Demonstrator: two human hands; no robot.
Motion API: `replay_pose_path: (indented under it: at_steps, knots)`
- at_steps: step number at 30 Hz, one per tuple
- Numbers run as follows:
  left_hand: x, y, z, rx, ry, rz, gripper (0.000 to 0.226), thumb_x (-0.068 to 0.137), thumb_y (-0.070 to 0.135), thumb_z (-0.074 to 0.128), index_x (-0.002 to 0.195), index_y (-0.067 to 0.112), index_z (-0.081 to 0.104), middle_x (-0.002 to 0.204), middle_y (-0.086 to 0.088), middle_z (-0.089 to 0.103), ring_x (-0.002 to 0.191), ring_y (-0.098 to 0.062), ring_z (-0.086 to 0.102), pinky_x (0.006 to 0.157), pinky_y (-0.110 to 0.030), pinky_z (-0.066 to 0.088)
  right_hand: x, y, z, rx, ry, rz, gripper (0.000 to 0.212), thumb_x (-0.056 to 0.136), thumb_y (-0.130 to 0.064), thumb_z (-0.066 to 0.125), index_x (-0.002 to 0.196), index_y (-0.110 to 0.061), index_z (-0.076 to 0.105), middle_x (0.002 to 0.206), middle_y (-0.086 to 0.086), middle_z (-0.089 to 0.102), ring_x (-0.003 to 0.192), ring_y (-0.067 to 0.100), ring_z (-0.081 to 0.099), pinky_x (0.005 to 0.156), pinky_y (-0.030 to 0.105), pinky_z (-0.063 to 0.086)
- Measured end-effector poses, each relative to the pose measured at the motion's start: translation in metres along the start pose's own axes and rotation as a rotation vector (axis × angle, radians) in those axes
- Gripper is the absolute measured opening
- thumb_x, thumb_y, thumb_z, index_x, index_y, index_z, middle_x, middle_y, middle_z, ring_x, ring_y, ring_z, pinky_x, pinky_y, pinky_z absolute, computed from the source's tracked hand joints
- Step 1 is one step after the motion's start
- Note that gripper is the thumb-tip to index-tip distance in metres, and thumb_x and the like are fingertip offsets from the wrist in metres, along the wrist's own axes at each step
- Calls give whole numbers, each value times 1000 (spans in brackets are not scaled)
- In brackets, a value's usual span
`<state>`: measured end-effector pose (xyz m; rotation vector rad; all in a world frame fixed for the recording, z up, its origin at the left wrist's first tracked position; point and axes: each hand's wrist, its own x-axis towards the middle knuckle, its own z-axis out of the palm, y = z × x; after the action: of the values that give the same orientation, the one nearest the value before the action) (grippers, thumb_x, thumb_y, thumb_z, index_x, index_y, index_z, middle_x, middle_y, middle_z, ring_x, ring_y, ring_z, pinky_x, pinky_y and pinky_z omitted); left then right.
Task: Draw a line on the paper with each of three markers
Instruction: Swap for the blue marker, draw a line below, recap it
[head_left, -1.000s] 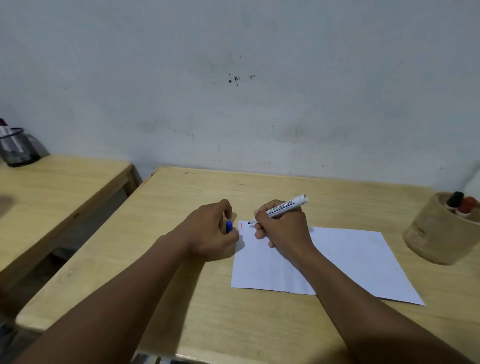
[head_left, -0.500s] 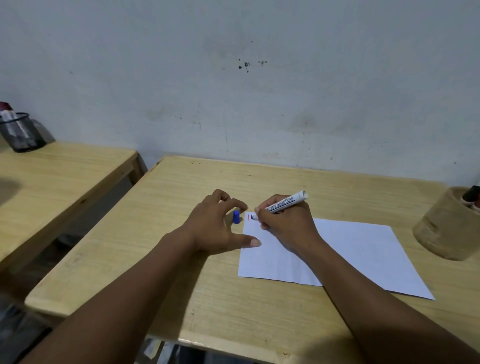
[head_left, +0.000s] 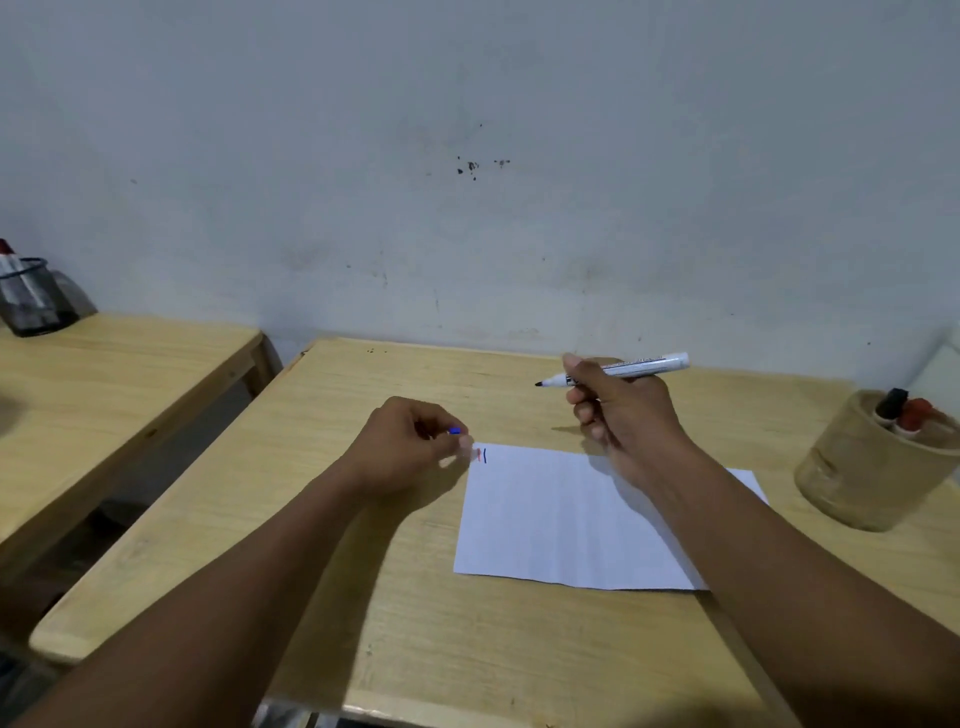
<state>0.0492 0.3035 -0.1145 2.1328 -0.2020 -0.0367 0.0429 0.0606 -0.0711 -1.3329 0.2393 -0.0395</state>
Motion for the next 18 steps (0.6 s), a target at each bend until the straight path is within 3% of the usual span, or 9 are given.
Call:
replay_pose_path:
  at_steps: [5, 9, 18]
  knots:
    - [17, 42, 7, -385, 54, -13, 17, 85, 18, 80, 97, 6, 77, 92, -6, 81, 74, -14, 71, 68, -22, 50, -9, -49, -34, 150, -77, 49, 8, 90, -15, 65, 94, -9, 70, 72, 10, 71, 54, 16, 68, 46, 21, 45]
    - [33, 84, 31, -644, -42, -39, 18, 86, 26, 77, 97, 11, 77, 91, -2, 77, 80, -19, 73, 77, -30, 49, -22, -75, -58, 185, -38, 19, 12, 91, -15, 58, 85, -9, 66, 69, 9, 71, 51, 17, 66, 47, 22, 44]
    - [38, 165, 105, -933, -207, -90, 11, 83, 32, 79, 83, 21, 79, 80, 5, 72, 72, -15, 70, 69, -28, 48, -45, -103, -98, 111, 107, -128, 19, 91, -15, 59, 77, -5, 68, 64, 9, 69, 47, 16, 63, 47, 25, 44]
